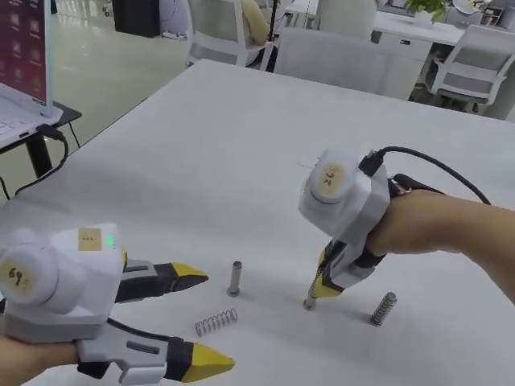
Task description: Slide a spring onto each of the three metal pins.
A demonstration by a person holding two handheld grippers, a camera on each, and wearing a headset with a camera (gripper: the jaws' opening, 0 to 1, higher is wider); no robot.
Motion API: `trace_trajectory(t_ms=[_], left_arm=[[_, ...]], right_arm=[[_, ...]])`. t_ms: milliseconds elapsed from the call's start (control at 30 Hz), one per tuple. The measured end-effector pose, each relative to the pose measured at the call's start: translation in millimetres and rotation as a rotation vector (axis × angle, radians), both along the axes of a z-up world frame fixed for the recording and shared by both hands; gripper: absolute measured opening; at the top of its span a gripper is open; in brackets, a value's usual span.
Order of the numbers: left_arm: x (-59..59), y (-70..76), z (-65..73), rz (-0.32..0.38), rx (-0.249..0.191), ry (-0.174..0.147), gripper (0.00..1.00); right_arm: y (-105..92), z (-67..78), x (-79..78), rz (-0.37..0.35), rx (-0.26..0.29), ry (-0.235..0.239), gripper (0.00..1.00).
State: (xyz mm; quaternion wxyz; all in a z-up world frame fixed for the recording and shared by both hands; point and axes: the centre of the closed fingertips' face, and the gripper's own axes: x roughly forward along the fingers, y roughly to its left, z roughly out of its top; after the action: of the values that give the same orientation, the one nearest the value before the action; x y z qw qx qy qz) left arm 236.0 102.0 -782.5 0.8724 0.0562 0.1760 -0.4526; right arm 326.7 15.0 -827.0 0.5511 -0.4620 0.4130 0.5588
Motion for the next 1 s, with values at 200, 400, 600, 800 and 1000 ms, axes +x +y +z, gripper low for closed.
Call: trace_trajectory(t_ms=[200, 400, 600, 800, 1000], left_arm=[[0.2, 0.1, -0.4, 0.002, -0.001, 0.002, 0.6], [0.7, 0.0, -0.6, 0.002, 0.001, 0.003, 0.6], [1.1, 0.5, -0.5, 0.003, 0.002, 0.003, 0.6], [1.3, 1.3, -0.8, 0.005, 0.001, 0.003, 0.59], [1.5, 1.2, -0.9, 0.004, 0.002, 0.004, 0.59]], right_arm=[[0.1, -8.7, -0.8, -0.001, -0.008, 0.005, 0.09], [1.0, -14.5, -1.7, 0.0, -0.013, 0.006, 0.09], [0.6, -18.3, -2.3, -0.006, -0.015, 0.01, 0.09], [1.9, -18.9, -2.3, -0.009, -0.01, 0.011, 0.09], [2.3, -18.8, -2.1, -0.012, -0.008, 0.012, 0.09]])
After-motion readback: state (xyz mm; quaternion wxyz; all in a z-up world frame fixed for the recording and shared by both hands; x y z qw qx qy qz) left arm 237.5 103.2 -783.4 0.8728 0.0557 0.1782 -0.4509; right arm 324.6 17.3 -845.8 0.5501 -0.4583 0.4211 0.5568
